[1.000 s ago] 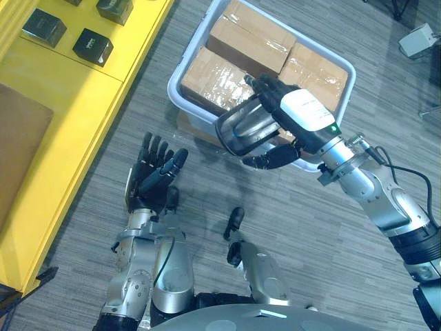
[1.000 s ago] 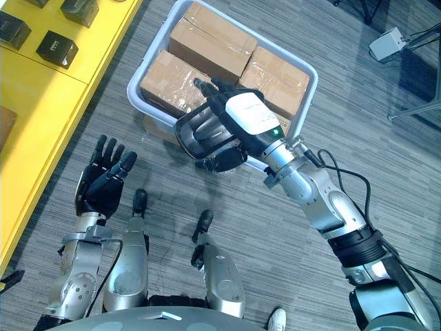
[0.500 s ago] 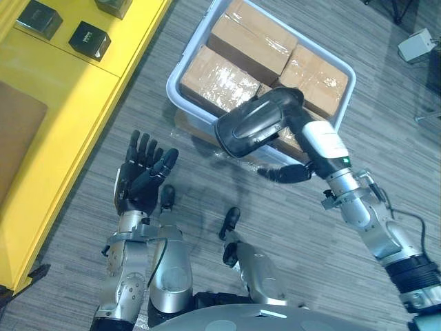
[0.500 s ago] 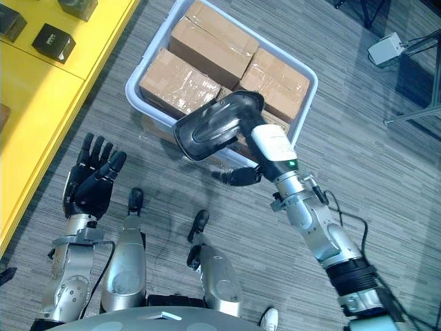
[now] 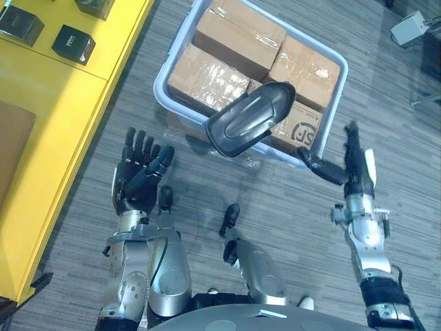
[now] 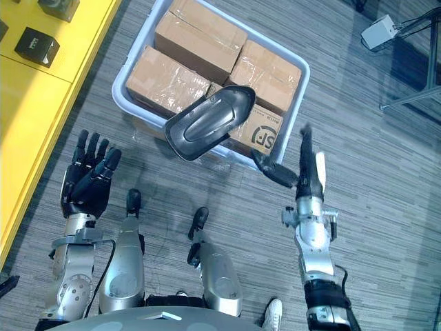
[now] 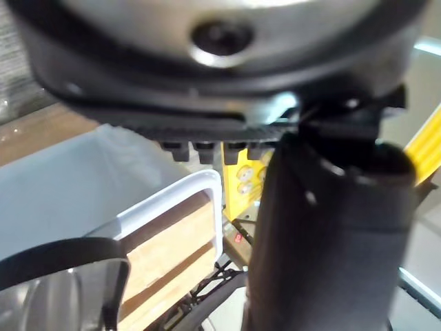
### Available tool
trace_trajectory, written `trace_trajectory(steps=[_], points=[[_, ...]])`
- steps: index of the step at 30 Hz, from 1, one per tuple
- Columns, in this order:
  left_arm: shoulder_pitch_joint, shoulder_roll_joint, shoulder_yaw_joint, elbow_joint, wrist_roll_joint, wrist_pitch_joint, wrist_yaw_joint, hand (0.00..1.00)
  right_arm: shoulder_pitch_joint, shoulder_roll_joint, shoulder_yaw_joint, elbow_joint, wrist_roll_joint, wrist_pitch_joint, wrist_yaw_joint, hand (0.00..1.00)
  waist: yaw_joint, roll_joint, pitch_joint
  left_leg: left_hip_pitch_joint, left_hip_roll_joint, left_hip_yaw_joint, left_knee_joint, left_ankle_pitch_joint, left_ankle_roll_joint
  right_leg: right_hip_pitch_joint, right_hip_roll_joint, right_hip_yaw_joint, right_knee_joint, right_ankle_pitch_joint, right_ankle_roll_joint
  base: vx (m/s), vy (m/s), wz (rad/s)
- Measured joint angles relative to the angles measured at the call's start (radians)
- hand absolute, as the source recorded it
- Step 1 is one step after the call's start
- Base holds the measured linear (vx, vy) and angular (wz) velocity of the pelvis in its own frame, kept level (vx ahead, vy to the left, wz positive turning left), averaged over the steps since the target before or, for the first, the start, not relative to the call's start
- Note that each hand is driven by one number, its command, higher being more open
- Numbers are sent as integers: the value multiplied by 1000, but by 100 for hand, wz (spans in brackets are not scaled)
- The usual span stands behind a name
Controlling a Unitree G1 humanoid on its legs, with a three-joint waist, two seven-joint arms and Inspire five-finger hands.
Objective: Walk over and take three plastic housings, then place them on the shelf
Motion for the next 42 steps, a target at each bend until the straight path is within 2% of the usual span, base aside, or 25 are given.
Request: trace_trajectory(steps=[2, 4, 7, 9, 10, 13, 18, 22, 27, 34, 42], points=[[-2, 1, 1, 0, 0, 2, 0, 100, 31, 27, 12, 99, 126, 76, 149, 100, -2, 0, 0, 0, 1, 6, 12, -11, 0, 0, 1, 9, 0, -1, 0, 37, -8, -14], [-3, 1, 4, 0, 0, 6, 0, 100, 66, 63, 28, 185, 201, 121, 251, 100, -8, 1, 0, 3, 3, 10, 22, -18, -2, 5, 1, 15, 0, -3, 0, 40, -9, -10], [-10, 1, 8, 0, 2, 28, -2, 100, 124, 96, 48, 263, 294, 192, 452, 100, -29, 1, 0, 5, 5, 15, 56, -43, -3, 20, 2, 23, 0, -6, 3, 24, 1, -6], [-12, 1, 6, 0, 2, 31, -9, 100, 127, 97, 49, 282, 294, 202, 510, 100, -31, 1, -1, 5, 6, 16, 67, -49, -4, 23, 2, 24, 0, -7, 3, 2, 3, -4], [-15, 1, 4, 0, 3, 40, -20, 100, 127, 97, 49, 297, 294, 218, 580, 100, -31, 2, -1, 8, 7, 15, 68, -54, -5, 29, 3, 23, 0, -9, 4, 0, 0, 0], [-20, 2, 4, 0, 11, 57, -21, 100, 116, 97, 59, 311, 294, 253, 696, 100, -26, 2, -1, 10, 7, 15, 68, -59, -3, 32, 3, 23, 0, -12, 8, -4, 2, 1], [-45, 4, 0, 21, 38, 74, -18, 100, 85, 98, 110, 339, 297, 276, 784, 100, -18, 12, -8, 8, 5, 10, 66, -55, -1, 33, 1, 18, 1, -12, 7, 8, 3, 3], [-59, 3, -17, 26, 40, 82, -12, 100, 52, 100, 142, 337, 337, 280, 797, 100, -14, 23, -20, 5, 3, 6, 65, -48, -2, 32, 0, 13, 0, -11, 6, 21, 3, 4], [-85, -1, -59, 55, 41, 91, 16, 100, -4, 100, 155, 331, 373, 270, 774, 100, -3, 60, -40, -2, 0, -7, 60, -42, -1, 32, -1, 0, -2, -11, 6, 8, 4, 8], [-91, -19, -103, 90, 41, 90, 57, 100, -84, 99, 184, 318, 430, 266, 689, 100, 2, 89, -55, 5, -10, -17, 12, -9, 3, 23, -9, -10, 0, -11, 5, -14, 6, 6], [-101, -36, -147, 107, 40, 81, 67, 100, -148, 99, 186, 320, 432, 254, 598, 100, 3, 110, -62, 3, -26, -22, -7, 7, 11, 9, -26, -15, 15, -14, 11, 4, 11, 3]])
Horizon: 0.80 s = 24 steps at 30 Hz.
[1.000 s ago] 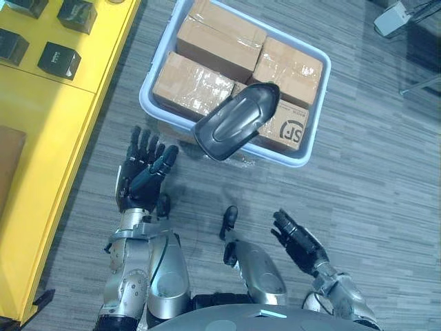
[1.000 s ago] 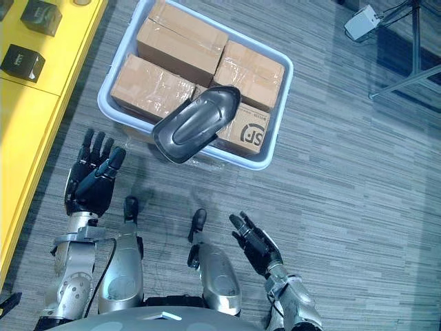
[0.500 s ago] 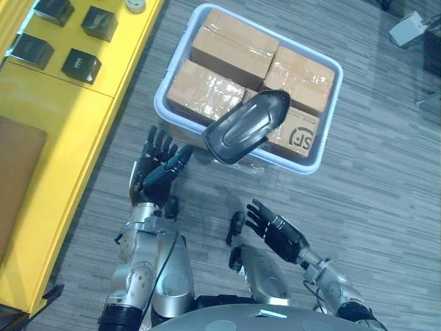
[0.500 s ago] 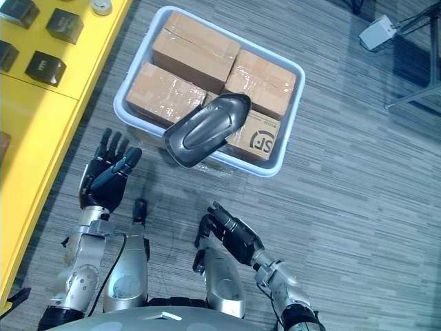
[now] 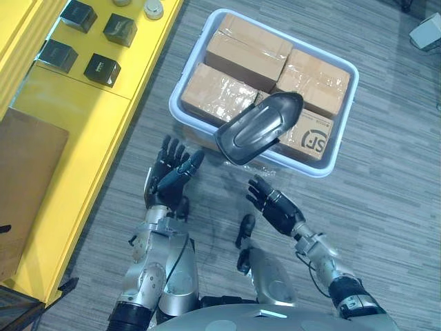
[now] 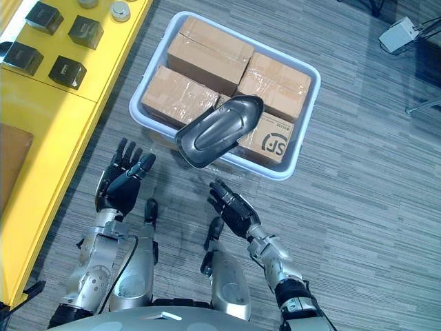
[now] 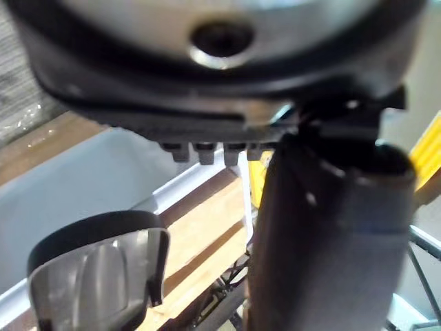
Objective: Walk over and take three plastic housings, then place them on the shelf
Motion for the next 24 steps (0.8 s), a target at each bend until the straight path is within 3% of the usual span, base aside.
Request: trace_trajectory(steps=[6, 18, 19, 24], points=[[-27, -24, -37, 34, -2, -17, 8, 100, -79, -4, 9, 42, 23, -36, -50, 100, 1, 47, -15, -6, -13, -20, -22, 19, 4, -13, -13, -18, 18, -6, 8, 4, 18, 9], [-76, -65, -120, 81, -9, -19, 26, 100, -227, -6, 48, 116, 100, -44, -162, 100, 23, 113, -13, -8, -37, -50, -37, 39, 18, -31, -52, -47, 87, -40, 22, 0, 4, 11], [-83, -70, -126, 81, -10, -19, 31, 100, -239, -6, 48, 131, 117, -42, -166, 0, 25, 119, -12, -9, -40, -53, -37, 41, 19, -32, -57, -49, 90, -41, 24, 7, 1, 7], [-100, -73, -136, 84, -44, -19, 52, 100, -271, -7, 48, 141, 137, -24, -216, 0, 25, 134, -4, -9, -46, -56, -41, 45, 22, -35, -63, -52, 97, -43, 26, 2, -1, 2]])
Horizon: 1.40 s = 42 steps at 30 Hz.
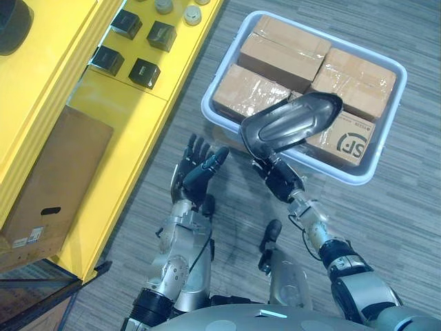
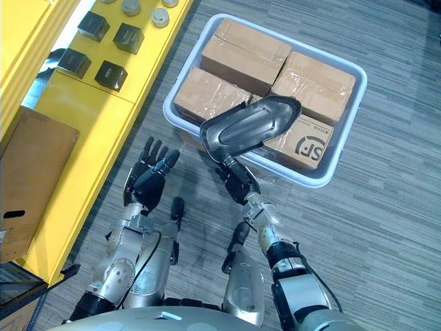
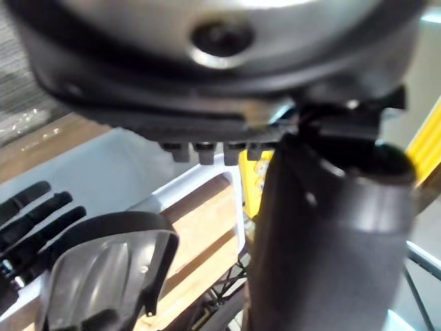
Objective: Walk over and take three plastic housings, then place them on the shelf
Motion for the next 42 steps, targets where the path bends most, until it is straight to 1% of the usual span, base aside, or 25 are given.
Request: trace_trajectory(steps=[3, 6, 10, 14, 16, 22, 26, 29, 32, 34, 38, 42], points=[[-4, -10, -1, 1, -7, 0, 13, 100, -28, 4, 3, 8, 1, 0, -75, 0, -4, 11, 2, -1, -3, 0, -12, 10, 2, -12, -5, 2, 9, 0, 0, 0, 0, 0], [-6, -20, -9, 12, -8, 0, 16, 100, -43, 0, -15, 21, 1, -2, -123, 0, -5, 19, 6, -1, -7, 0, -12, 11, 3, -12, -13, 1, 12, -1, 1, 0, 0, 0], [-3, -19, -10, 14, -9, -1, 17, 100, -44, -1, -18, 38, -1, -2, -142, 0, -10, 22, 7, 0, -8, 1, -12, 12, 4, -11, -14, 1, 13, -1, 2, 3, -8, 0], [-5, -20, -10, 42, -23, -14, 17, 100, -58, -2, -13, 31, -3, -31, -140, 0, -30, 22, 7, 4, -9, 3, -16, 18, 5, -10, -14, 1, 16, -1, 2, 0, 0, 0], [-6, -21, -11, 42, -37, -15, 17, 100, -69, -5, -20, 31, -3, -30, -142, 0, -34, 25, 9, 5, -9, 3, -17, 18, 5, -11, -14, 1, 19, -1, 2, 0, 0, 0], [-1, -26, -15, 42, -37, -15, 20, 100, -47, -9, -25, 27, -4, -31, -150, 0, -31, 43, 17, 7, -8, 3, -18, 19, 4, -10, -14, 1, 23, 0, 2, 0, -5, 0], [4, -24, -16, 42, -37, -15, 21, 100, -25, -9, -25, 3, -13, -37, -164, 0, -32, 43, 17, 11, -8, 6, -18, 20, 6, -7, -14, 3, 22, 0, 3, 11, -35, -1], [4, -18, -19, 38, -36, -15, 21, 100, -9, -9, -25, -40, -48, -39, -183, 0, -37, 43, 17, 22, -7, 10, -18, 19, 5, 5, -14, 3, 20, 1, 3, 5, -21, -2], [6, -8, -28, 17, -36, -15, 29, 100, 9, -8, -23, -90, -82, -43, -193, 0, -44, 43, 17, 33, -7, 11, -18, 12, -4, 21, -13, 3, 6, 4, 7, 0, 0, 0], [6, -6, -32, 0, -35, -15, 37, 100, 20, -7, -16, -117, -95, -49, -212, 0, -49, 42, 17, 36, -6, 12, -18, 11, -4, 24, -13, 4, 6, 4, 7, 0, 0, 0], [16, 4, -39, -40, -28, -15, 62, 100, 74, -6, -12, -252, -195, -73, -282, 0, -52, 42, 17, 40, -4, 13, -18, 10, -5, 30, -12, 4, 2, 5, 7, 21, -25, 0], [43, 24, -37, -97, 85, -15, 87, 100, 128, 1, -10, -391, -304, -90, -376, 0, -53, 41, 16, 72, -3, 21, -18, 7, -4, 65, -11, 5, -12, 6, 8, 42, -29, -4]])
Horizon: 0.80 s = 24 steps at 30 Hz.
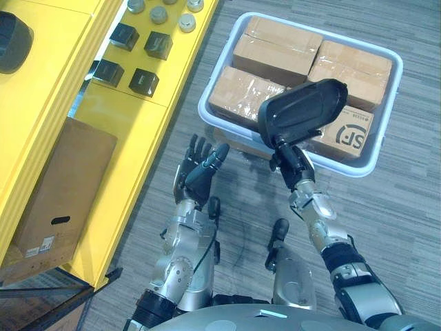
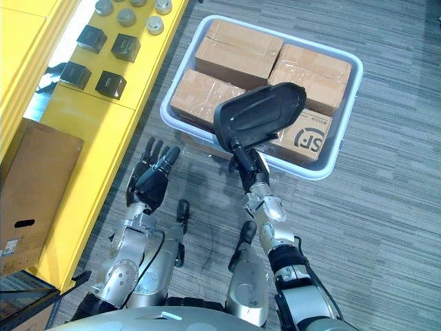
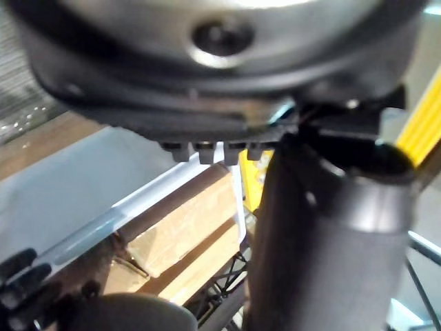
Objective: Walk over and take three plastic housings, then place them on the shelf
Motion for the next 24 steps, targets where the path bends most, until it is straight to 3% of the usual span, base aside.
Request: trace_trajectory(steps=[7, 11, 19, 24], points=[[-13, 26, 10, -94, 118, 1, 18, 100, -4, -7, 20, -72, -227, 3, -168, 0, -1, -8, -4, 24, 4, 10, 0, -8, -2, 23, 12, 9, -12, 2, -1, 23, -30, -3], [-58, 48, 10, -94, 133, 34, 43, 100, -33, -10, 40, -71, -291, 53, -200, 0, -1, -12, -6, 36, 13, 27, 0, -10, -4, 28, 21, 25, -18, 7, -6, -2, -28, -13], [-168, 78, 0, -89, 177, 150, 41, 100, -184, -88, 48, 3, -423, 109, -222, 0, -2, -25, -12, 35, 25, 29, 0, -7, -1, 24, 34, 29, -18, 13, -13, -9, -18, -2], [-357, 135, -1, 35, 153, 240, -47, 100, -373, -176, 120, 111, -493, 113, -202, 0, 0, -25, -13, 31, 28, 36, 0, -2, 1, 14, 36, 39, -16, 20, -15, -19, -17, -5]])
